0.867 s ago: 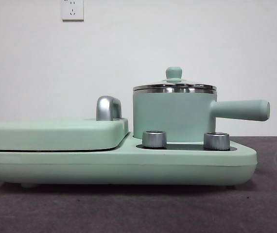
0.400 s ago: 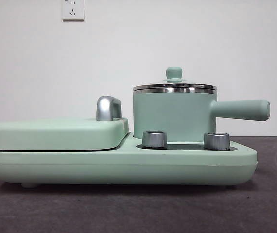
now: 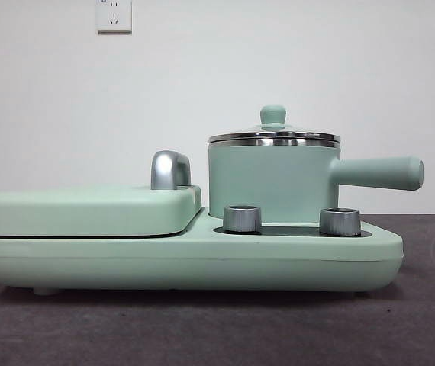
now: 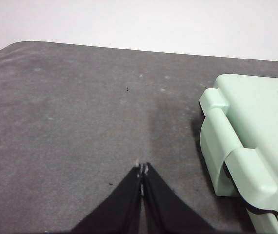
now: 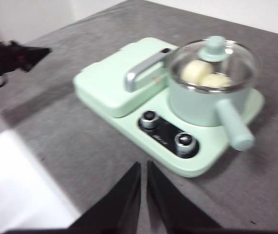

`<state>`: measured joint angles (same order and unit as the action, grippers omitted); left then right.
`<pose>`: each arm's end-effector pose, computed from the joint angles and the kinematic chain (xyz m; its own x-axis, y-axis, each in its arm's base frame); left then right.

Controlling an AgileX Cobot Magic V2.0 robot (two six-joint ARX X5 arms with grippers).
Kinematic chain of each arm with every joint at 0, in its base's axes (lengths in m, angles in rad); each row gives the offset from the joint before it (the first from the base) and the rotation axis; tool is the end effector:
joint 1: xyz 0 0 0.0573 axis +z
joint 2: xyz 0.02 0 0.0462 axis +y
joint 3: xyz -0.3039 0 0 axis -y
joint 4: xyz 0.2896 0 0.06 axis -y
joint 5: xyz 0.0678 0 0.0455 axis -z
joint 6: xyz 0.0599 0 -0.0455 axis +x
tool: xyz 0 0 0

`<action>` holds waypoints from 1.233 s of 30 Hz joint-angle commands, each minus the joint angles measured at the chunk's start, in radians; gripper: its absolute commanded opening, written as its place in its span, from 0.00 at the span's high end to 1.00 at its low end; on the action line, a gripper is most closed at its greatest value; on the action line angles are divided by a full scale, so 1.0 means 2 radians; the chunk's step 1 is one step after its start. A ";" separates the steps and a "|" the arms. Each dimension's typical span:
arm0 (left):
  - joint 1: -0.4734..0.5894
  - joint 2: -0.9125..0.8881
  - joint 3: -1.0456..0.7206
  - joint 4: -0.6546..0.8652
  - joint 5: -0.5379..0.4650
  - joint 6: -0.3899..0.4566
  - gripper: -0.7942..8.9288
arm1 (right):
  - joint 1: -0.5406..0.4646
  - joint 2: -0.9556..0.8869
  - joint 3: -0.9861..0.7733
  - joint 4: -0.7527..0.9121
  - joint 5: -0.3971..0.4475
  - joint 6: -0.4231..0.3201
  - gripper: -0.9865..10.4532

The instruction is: Put the buns in a small steamer

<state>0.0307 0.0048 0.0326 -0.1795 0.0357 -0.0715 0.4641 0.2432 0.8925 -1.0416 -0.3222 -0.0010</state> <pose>0.1301 0.0019 0.1537 0.9885 -0.0054 -0.1510 -0.0062 0.9971 -0.0760 0.0224 0.0324 0.3519 0.6420 0.6755 -0.3626 -0.6866 0.7171 0.1201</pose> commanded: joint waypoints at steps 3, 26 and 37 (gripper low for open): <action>0.001 -0.001 -0.010 -0.003 -0.001 0.001 0.91 | -0.080 -0.007 -0.017 0.035 -0.022 -0.004 0.90; 0.001 -0.001 -0.010 -0.003 -0.001 0.001 0.91 | -0.244 -0.089 -0.387 0.452 0.089 -0.003 0.90; 0.001 -0.001 -0.010 -0.003 -0.001 0.001 0.91 | -0.244 -0.120 -0.441 0.433 0.137 0.021 0.90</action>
<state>0.0307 0.0048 0.0322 -0.1795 0.0338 -0.0715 -0.0223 0.0074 0.0193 -0.1753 -0.0505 0.0246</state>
